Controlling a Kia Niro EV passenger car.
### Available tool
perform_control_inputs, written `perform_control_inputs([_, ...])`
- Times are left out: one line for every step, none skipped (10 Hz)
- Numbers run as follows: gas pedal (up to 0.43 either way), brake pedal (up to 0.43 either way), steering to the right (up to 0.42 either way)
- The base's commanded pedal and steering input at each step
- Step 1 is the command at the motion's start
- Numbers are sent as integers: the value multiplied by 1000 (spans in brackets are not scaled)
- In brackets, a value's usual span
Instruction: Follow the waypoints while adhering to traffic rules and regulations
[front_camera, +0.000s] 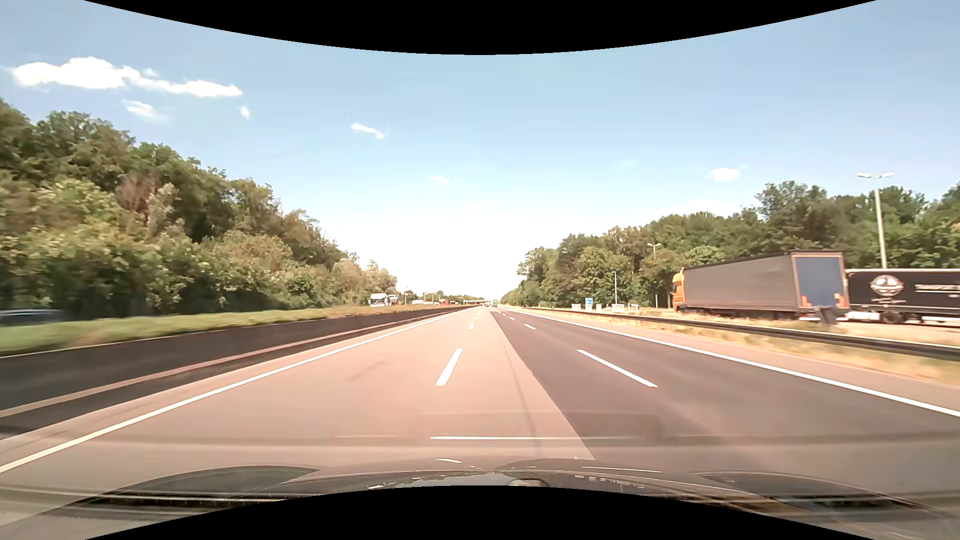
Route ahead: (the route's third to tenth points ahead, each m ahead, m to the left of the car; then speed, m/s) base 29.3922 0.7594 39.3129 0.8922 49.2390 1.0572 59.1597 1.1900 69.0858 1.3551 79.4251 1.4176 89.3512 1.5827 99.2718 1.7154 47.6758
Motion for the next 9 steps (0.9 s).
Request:
perform_control_inputs([591, 0, -2])
perform_control_inputs([591, 0, -2])
perform_control_inputs([591, 0, -2])
perform_control_inputs([591, 0, -2])
perform_control_inputs([591, 0, -2])
perform_control_inputs([591, 0, -2])
perform_control_inputs([591, 0, -2])
perform_control_inputs([591, 0, -2])
perform_control_inputs([591, 0, -3])
